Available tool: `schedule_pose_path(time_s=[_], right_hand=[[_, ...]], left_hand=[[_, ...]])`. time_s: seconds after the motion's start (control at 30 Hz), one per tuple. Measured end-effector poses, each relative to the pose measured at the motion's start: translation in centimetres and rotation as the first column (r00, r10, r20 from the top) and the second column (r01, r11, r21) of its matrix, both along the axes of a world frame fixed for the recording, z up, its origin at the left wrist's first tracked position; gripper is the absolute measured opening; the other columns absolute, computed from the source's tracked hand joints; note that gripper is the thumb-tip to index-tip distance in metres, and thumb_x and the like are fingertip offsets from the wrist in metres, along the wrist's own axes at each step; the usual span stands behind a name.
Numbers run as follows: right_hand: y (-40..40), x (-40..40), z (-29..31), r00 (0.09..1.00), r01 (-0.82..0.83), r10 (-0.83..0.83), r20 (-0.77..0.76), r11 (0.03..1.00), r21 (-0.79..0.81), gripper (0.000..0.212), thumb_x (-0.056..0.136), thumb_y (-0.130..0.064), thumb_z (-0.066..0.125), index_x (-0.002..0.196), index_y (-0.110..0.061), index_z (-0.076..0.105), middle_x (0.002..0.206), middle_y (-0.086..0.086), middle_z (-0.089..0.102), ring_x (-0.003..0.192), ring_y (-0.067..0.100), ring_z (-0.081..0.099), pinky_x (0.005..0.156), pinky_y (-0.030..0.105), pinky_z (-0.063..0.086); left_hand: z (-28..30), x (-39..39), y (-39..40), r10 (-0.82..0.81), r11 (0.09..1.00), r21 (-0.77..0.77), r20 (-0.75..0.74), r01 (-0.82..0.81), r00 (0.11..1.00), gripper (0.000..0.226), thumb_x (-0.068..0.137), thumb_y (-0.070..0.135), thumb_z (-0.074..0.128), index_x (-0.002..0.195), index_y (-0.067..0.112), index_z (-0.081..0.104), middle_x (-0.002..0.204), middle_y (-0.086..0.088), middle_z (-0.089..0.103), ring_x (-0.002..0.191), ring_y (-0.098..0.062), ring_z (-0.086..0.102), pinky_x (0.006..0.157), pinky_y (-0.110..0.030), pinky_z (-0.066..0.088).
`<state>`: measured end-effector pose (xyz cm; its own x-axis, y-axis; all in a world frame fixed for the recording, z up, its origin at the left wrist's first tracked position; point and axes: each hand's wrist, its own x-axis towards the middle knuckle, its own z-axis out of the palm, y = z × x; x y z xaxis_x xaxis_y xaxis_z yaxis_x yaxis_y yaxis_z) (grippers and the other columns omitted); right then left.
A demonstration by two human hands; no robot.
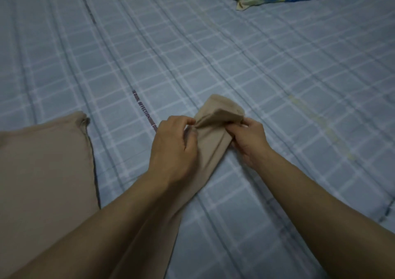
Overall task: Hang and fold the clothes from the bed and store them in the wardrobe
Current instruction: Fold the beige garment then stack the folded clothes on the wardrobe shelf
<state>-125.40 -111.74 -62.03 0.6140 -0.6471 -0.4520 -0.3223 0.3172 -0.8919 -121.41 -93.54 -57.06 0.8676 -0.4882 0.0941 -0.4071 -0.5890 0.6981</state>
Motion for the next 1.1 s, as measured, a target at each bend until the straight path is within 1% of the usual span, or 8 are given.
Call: schedule_pose_path(time_s=[0.07, 0.3, 0.43, 0.57, 0.77, 0.97, 1.03, 1.1], right_hand=[[-0.9, -0.8, -1.2, 0.985, 0.031, -0.039, -0.169, 0.998, -0.050, 0.013, 0.081, -0.005, 0.074, 0.074, -0.008, 0.063, 0.084, 0.016, 0.072, 0.077, 0.027, 0.071, 0.075, 0.048, 0.061], [-1.7, -0.1, -1.3, 0.987, 0.023, -0.025, -0.159, 1.000, -0.014, 0.021, 0.088, -0.017, 0.072, 0.096, 0.001, 0.065, 0.092, 0.017, 0.070, 0.067, 0.024, 0.071, 0.061, 0.037, 0.060], [-2.1, 1.1, -0.1, 0.997, 0.050, -0.063, -0.054, 0.976, -0.211, 0.019, 0.091, -0.020, 0.065, 0.073, -0.013, 0.062, 0.070, 0.009, 0.065, 0.066, 0.023, 0.063, 0.065, 0.041, 0.057], [-2.7, 1.9, -0.3, 0.984, 0.075, -0.112, -0.139, 0.965, -0.250, 0.020, 0.089, -0.026, 0.063, 0.071, -0.018, 0.059, 0.082, 0.014, 0.070, 0.083, 0.035, 0.069, 0.077, 0.054, 0.058], [-2.6, 1.1, -1.0, 0.952, -0.171, 0.113, -0.283, 0.967, -0.188, 0.030, 0.066, -0.030, 0.081, 0.087, -0.011, 0.073, 0.085, 0.007, 0.075, 0.080, 0.024, 0.073, 0.076, 0.045, 0.061], [-1.5, 1.5, -0.5, 0.984, -0.132, 0.094, -0.153, 0.956, -0.262, 0.014, 0.079, -0.027, 0.072, 0.091, -0.020, 0.072, 0.085, -0.002, 0.075, 0.083, 0.015, 0.072, 0.081, 0.041, 0.060], [-0.6, 1.2, 0.5, 0.988, -0.152, 0.140, -0.060, 0.937, -0.314, 0.004, 0.082, -0.028, 0.068, 0.080, -0.026, 0.071, 0.074, -0.008, 0.073, 0.074, 0.007, 0.069, 0.071, 0.034, 0.058], [0.4, 1.3, 2.0, 0.980, -0.177, 0.200, 0.017, 0.900, -0.398, 0.016, 0.083, -0.028, 0.066, 0.067, -0.028, 0.066, 0.062, -0.010, 0.066, 0.060, 0.003, 0.061, 0.060, 0.028, 0.049]], left_hand=[[-0.5, -0.8, -0.2, -0.070, 0.987, 0.149, 0.021, 0.066, 0.997, 0.035, 0.091, 0.015, 0.058, 0.126, 0.016, 0.059, 0.130, -0.002, 0.056, 0.118, -0.023, 0.049, 0.100, -0.038, 0.040], [-2.1, -2.1, -2.4, -0.417, 0.882, 0.309, 0.155, 0.357, 0.896, 0.029, 0.094, 0.023, 0.050, 0.116, 0.011, 0.065, 0.129, -0.007, 0.060, 0.110, -0.031, 0.055, 0.096, -0.037, 0.040], [-3.3, 0.3, -4.2, -0.425, 0.833, 0.428, 0.089, 0.351, 0.901, 0.046, 0.102, 0.036, 0.040, 0.145, 0.020, 0.044, 0.153, -0.003, 0.041, 0.132, -0.028, 0.042, 0.101, -0.041, 0.040], [-3.8, 3.7, -4.8, -0.358, 0.752, 0.598, 0.020, 0.275, 0.934, 0.051, 0.104, 0.044, 0.026, 0.149, 0.021, 0.035, 0.162, -0.002, 0.025, 0.148, -0.028, 0.023, 0.115, -0.046, 0.028], [-3.1, 1.8, -2.8, -0.289, 0.922, 0.308, 0.147, 0.234, 0.946, 0.035, 0.100, 0.024, 0.046, 0.129, 0.010, 0.059, 0.139, -0.009, 0.053, 0.126, -0.030, 0.045, 0.103, -0.044, 0.040], [-2.8, 0.6, -4.6, -0.307, 0.945, 0.079, -0.114, 0.317, 0.945, 0.034, 0.102, 0.019, 0.044, 0.133, 0.010, 0.054, 0.131, -0.005, 0.058, 0.120, -0.020, 0.051, 0.103, -0.029, 0.035], [-2.2, 0.7, -5.0, -0.255, 0.967, -0.062, -0.183, 0.248, 0.949, 0.031, 0.104, 0.024, 0.042, 0.130, 0.015, 0.057, 0.123, 0.003, 0.061, 0.111, -0.008, 0.053, 0.094, -0.016, 0.038], [-1.2, 0.9, -4.9, -0.193, 0.974, -0.168, -0.275, 0.151, 0.942, 0.030, 0.105, 0.030, 0.040, 0.126, 0.023, 0.060, 0.118, 0.013, 0.062, 0.100, 0.004, 0.053, 0.084, -0.004, 0.037]])
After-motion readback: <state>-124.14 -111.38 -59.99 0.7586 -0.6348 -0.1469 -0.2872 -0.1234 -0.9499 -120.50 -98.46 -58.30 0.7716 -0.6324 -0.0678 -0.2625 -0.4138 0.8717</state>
